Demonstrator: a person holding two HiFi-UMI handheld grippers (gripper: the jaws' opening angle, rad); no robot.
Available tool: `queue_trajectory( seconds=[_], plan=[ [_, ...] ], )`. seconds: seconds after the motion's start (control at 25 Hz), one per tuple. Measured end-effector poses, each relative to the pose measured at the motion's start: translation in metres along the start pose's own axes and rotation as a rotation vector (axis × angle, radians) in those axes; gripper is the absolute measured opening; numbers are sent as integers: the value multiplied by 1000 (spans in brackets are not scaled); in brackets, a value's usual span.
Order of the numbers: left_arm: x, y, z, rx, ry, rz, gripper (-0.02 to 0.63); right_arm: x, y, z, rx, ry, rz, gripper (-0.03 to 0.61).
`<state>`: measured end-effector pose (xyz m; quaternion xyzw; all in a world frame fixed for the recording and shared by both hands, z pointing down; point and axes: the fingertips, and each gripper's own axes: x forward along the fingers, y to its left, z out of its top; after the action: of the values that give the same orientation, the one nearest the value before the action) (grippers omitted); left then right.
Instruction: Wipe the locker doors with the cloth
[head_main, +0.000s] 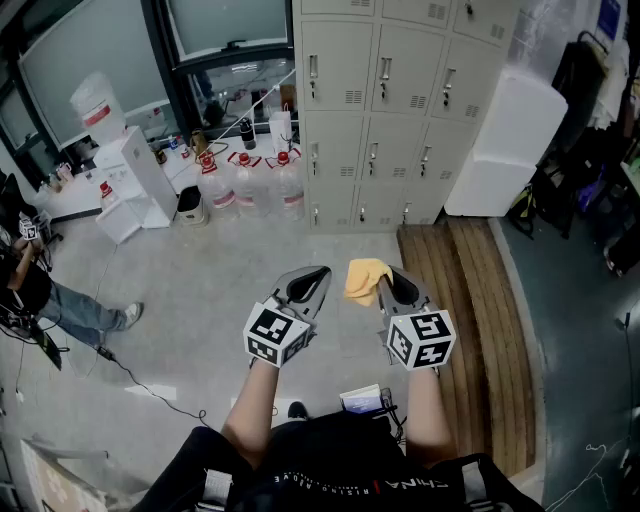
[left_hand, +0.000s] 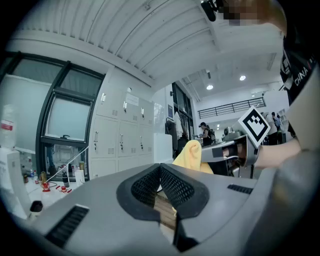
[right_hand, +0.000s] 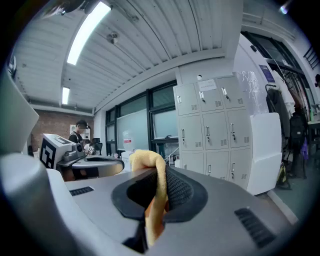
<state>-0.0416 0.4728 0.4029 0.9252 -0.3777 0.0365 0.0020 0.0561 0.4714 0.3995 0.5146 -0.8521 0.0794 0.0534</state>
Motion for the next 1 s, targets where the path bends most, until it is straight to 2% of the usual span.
queue_trajectory(
  seconds=[0.36,0.56,0.8,1.0],
  plan=[
    [-1,-2,-1,50,8,-21,20,1,8,3,-1,-6,18,51],
    [-5,-2,-2,38,-10,-21,20,-3,11,3,-2,-15,7,51],
    [-7,-6,-8,23,-1,-18,20,-13,9,1,64,-39,9,51],
    [-3,-11,-14,28,16,-23,20,-17,5,-3,78,-38,7,51]
  ],
)
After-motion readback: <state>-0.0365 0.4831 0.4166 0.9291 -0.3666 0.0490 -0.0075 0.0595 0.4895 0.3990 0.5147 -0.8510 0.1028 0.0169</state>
